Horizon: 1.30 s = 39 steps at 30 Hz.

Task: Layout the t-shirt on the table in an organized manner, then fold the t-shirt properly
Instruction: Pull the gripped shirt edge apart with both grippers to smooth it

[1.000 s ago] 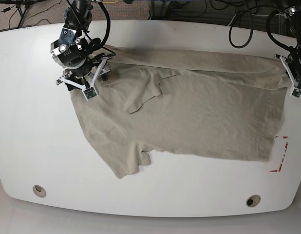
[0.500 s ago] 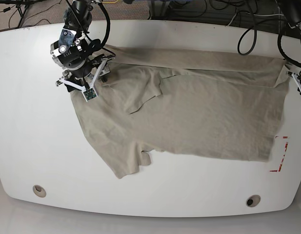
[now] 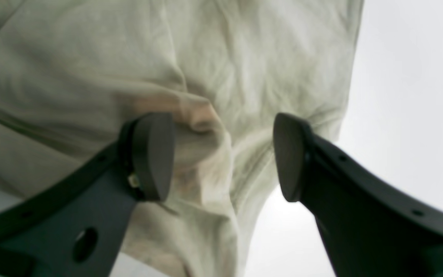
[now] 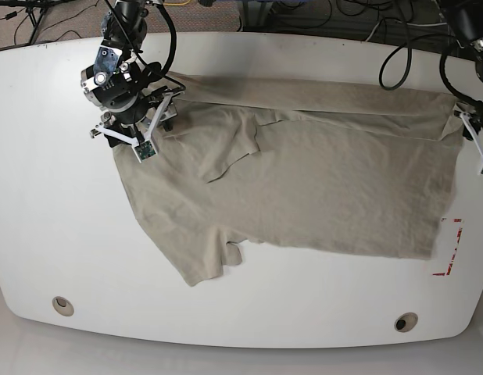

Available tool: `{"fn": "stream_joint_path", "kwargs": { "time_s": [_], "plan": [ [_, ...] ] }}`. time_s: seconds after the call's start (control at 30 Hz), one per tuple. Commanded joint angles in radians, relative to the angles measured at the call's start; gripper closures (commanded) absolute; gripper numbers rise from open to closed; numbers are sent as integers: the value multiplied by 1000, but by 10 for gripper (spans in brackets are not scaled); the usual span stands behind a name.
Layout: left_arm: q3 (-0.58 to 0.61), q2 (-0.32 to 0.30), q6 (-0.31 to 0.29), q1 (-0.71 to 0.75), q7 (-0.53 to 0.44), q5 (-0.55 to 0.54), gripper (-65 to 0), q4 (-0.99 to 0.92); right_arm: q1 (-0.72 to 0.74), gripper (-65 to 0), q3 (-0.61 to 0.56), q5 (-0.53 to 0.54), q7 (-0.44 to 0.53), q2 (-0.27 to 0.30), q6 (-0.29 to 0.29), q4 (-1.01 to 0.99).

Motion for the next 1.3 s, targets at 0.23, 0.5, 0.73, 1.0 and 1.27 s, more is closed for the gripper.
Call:
{"fn": "stream_joint_path", "kwargs": {
  "time_s": [0.23, 0.5, 0.73, 1.0, 1.27],
  "plan": [
    [-53, 132, 0, 26, 19, -11, -281, 157, -59, -377, -8, 154, 17, 7, -1, 21],
    [-45, 168, 0, 66, -35, 52, -282, 154, -106, -377, 44, 183, 18, 48, -1, 21],
    [-45, 171, 0, 78, -91, 141, -281, 134, -120, -377, 164, 183, 20, 50, -1, 23],
    [-46, 171, 0, 78, -190, 189, -281, 48, -158, -377, 170, 182, 20, 50, -1, 18],
    [-51, 160, 0, 77, -191, 192, -281, 30, -164, -377, 241, 179, 20, 47, -1, -3]
  ]
}}
